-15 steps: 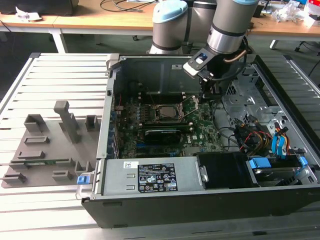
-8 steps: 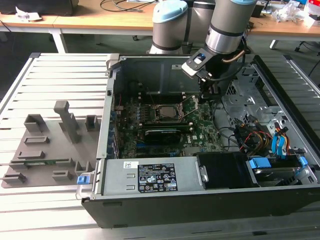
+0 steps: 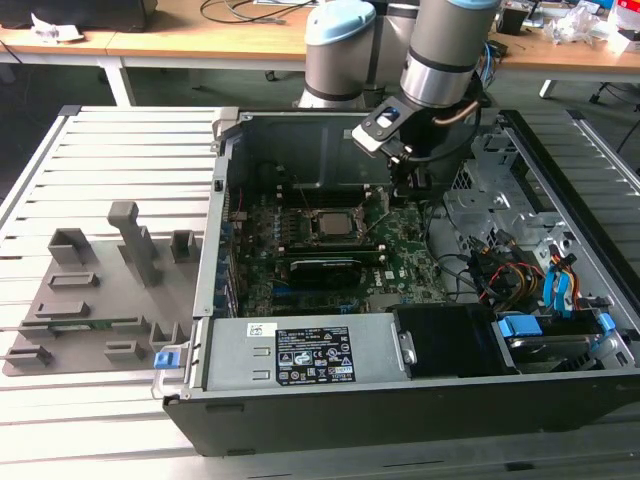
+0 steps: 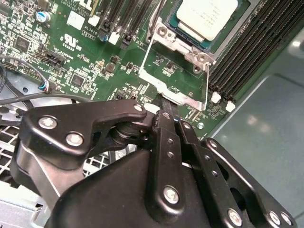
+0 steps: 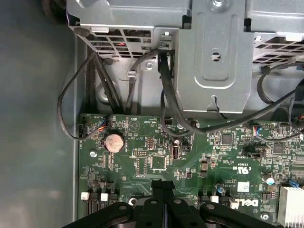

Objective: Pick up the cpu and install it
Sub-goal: 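Close the cpu cover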

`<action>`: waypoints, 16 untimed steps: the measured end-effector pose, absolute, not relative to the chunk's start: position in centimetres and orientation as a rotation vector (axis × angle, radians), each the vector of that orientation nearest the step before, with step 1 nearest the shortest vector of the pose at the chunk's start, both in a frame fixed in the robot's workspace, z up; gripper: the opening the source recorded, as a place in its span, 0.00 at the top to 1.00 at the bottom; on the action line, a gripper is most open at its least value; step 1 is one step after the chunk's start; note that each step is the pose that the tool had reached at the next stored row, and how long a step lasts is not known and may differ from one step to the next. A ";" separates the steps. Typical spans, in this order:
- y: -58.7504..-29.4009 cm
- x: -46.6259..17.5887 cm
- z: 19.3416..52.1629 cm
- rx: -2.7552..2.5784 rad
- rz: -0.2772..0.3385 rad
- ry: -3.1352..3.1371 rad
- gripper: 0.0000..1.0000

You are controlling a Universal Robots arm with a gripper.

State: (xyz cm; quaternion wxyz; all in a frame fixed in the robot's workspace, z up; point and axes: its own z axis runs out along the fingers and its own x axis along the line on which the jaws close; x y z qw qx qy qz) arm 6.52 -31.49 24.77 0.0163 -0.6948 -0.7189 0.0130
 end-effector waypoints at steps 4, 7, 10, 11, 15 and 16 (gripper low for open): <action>-31.5 4.2 24.8 -2.161 0.041 -2.235 0.89; -31.5 3.7 24.8 -2.161 0.041 -2.235 0.89; -31.5 3.1 24.8 -2.160 0.040 -2.235 0.89; -31.5 2.8 24.8 -2.161 0.041 -2.235 0.89; -31.5 1.6 24.8 -2.160 0.040 -2.235 0.89; -31.5 1.5 24.8 -2.160 0.041 -2.235 0.89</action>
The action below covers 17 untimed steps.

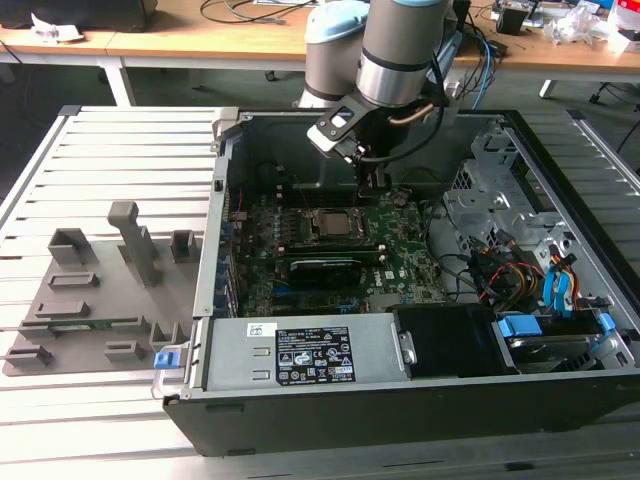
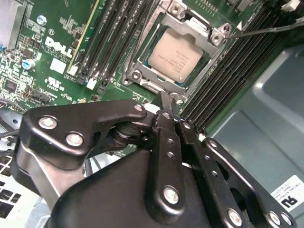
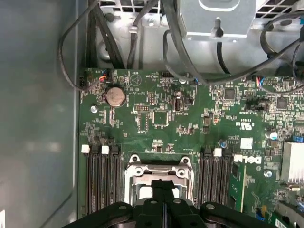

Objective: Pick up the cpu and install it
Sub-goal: 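Close the cpu cover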

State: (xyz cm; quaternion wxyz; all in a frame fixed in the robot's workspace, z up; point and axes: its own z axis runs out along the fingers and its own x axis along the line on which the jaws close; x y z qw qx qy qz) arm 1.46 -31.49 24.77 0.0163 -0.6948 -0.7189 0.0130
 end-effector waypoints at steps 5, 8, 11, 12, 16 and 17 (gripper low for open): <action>-31.5 0.6 24.8 -2.160 0.040 -2.235 0.89; -31.5 0.2 24.7 -2.161 0.040 -2.235 0.89; -31.5 -0.4 24.7 -2.160 0.041 -2.235 0.89; -31.5 -0.6 24.7 -2.161 0.041 -2.235 0.89; -31.5 -1.5 24.7 -2.161 0.040 -2.235 0.89; -31.5 -1.7 24.6 -2.161 0.040 -2.235 0.89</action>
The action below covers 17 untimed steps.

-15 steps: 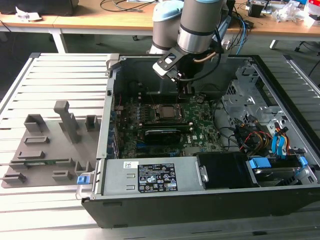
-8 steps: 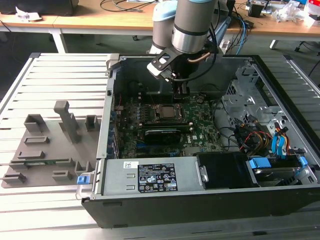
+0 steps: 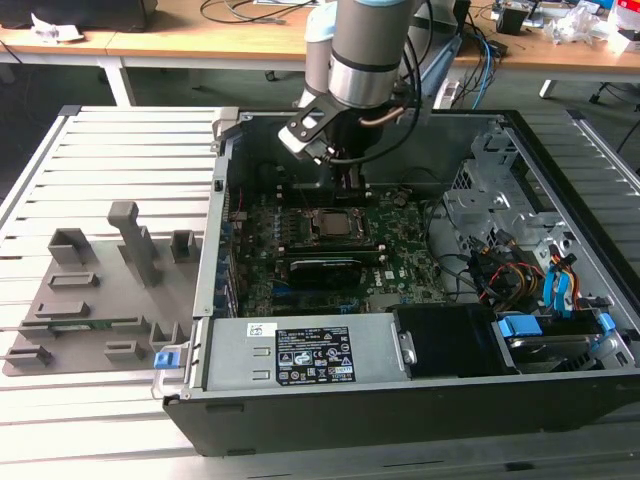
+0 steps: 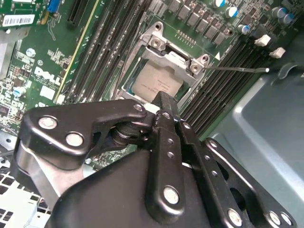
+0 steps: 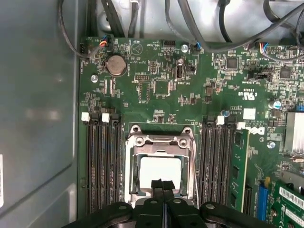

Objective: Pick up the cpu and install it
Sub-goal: 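Close the cpu cover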

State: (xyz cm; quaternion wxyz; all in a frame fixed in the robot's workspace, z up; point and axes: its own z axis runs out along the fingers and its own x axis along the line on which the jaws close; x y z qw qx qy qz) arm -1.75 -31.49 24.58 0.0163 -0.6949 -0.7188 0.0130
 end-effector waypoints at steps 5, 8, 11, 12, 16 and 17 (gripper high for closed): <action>-31.5 -2.3 24.3 -2.160 0.040 -2.235 0.89; -31.5 -2.5 24.0 -2.161 0.040 -2.235 0.89; -31.5 -2.7 23.5 -2.161 0.041 -2.235 0.89; -31.5 -2.8 23.3 -2.161 0.041 -2.235 0.89; -31.5 -3.1 22.8 -2.160 0.040 -2.235 0.89; -31.5 -3.1 22.7 -2.161 0.040 -2.235 0.89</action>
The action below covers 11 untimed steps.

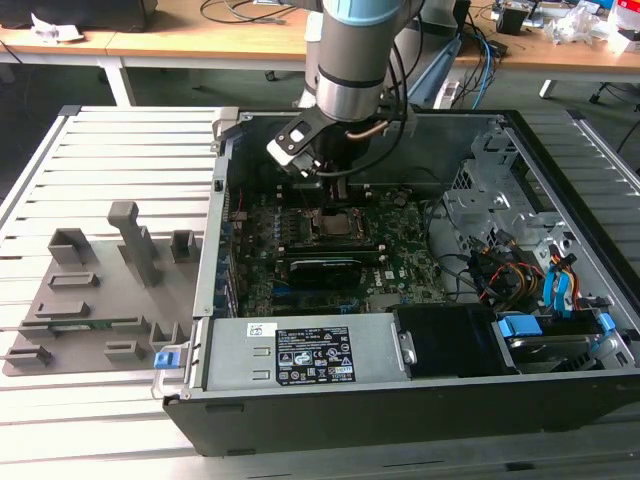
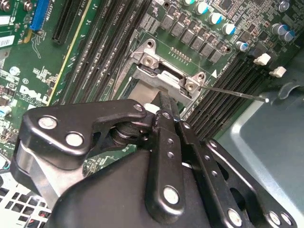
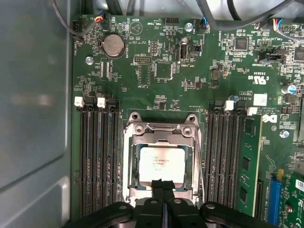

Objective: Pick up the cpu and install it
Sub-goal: 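Close the cpu cover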

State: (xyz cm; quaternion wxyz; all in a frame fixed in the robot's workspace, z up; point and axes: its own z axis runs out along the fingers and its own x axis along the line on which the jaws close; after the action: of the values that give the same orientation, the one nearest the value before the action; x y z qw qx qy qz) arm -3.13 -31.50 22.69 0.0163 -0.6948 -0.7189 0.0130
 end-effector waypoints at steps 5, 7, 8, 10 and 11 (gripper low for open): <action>-31.5 -3.3 22.2 -2.161 0.040 -2.235 0.89; -31.5 -3.3 22.1 -2.161 0.040 -2.235 0.89; -31.5 -3.4 22.0 -2.161 0.040 -2.235 0.89; -31.5 -3.4 21.9 -2.161 0.041 -2.235 0.89; -31.5 -3.5 21.8 -2.160 0.041 -2.235 0.89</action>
State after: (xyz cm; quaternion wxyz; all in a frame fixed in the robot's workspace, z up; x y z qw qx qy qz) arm -3.47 -31.50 21.80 0.0163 -0.6948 -0.7189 0.0130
